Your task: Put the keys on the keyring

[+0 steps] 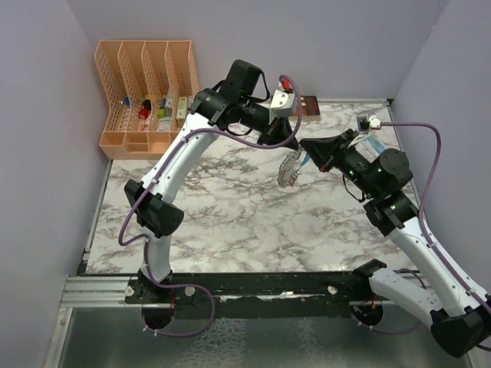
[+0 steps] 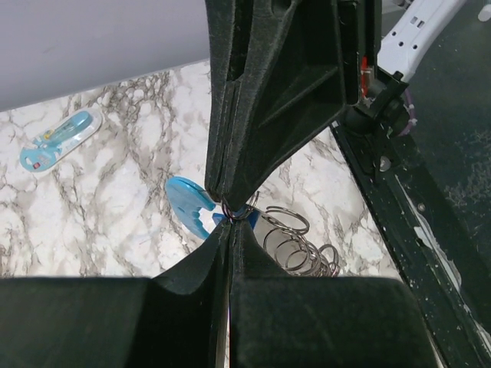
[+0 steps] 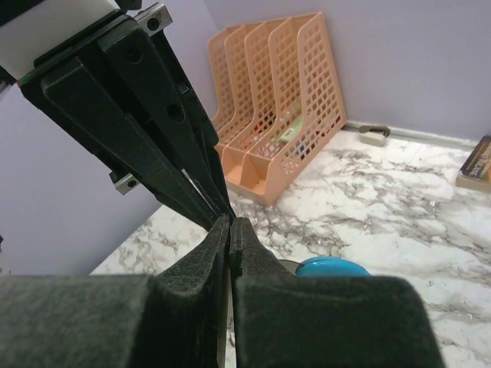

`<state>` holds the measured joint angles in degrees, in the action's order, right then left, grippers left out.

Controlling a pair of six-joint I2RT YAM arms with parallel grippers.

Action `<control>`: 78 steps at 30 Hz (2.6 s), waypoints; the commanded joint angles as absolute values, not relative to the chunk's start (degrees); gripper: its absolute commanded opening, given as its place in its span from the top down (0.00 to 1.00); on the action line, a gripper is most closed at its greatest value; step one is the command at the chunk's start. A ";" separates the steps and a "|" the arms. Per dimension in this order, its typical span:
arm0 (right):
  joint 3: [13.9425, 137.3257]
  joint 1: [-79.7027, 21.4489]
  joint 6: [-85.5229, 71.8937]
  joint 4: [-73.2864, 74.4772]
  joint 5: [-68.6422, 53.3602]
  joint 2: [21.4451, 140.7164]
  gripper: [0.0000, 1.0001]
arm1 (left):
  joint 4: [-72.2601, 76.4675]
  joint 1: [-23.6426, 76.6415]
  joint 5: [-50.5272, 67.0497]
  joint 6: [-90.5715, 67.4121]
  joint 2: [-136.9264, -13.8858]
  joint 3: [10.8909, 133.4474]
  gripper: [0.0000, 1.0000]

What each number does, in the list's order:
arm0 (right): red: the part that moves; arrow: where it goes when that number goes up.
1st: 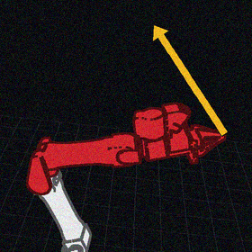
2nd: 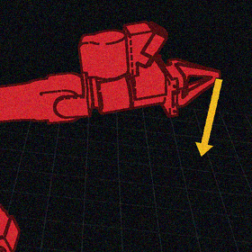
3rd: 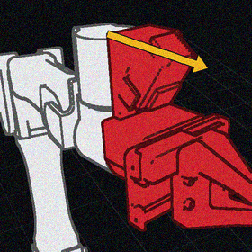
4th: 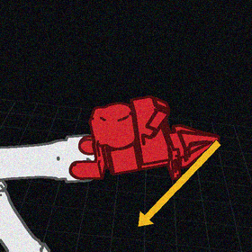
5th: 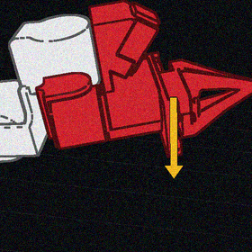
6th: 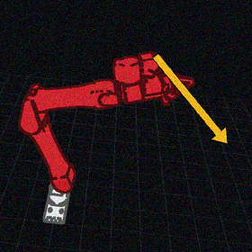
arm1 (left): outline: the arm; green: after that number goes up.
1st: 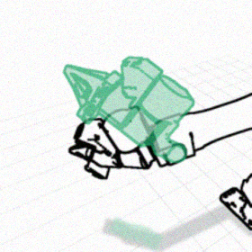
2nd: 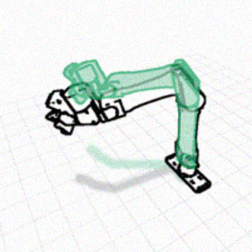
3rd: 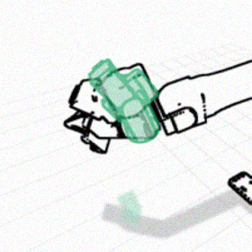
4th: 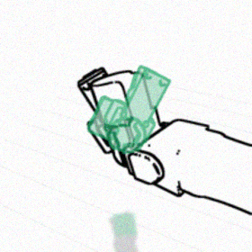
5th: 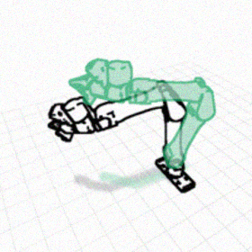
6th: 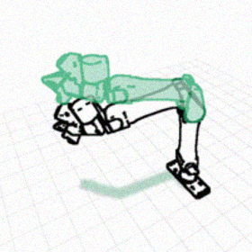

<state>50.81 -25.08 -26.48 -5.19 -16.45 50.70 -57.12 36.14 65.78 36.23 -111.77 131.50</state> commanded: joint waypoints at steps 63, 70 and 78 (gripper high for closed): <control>55.10 -29.00 -23.03 -13.76 3.16 61.45 0.99 | -58.84 37.96 65.39 32.89 -110.79 150.33 1.00; 55.25 -29.00 -23.61 -10.32 2.39 61.18 0.99 | -59.22 37.97 65.48 33.48 -110.65 152.22 1.00; 55.67 -29.00 -24.45 -6.40 -0.84 61.27 0.99 | -59.07 37.97 64.04 33.92 -111.02 154.16 1.00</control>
<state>57.56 -29.69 -26.24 -17.78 -2.87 59.81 -61.36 36.10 56.95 33.82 -114.59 150.26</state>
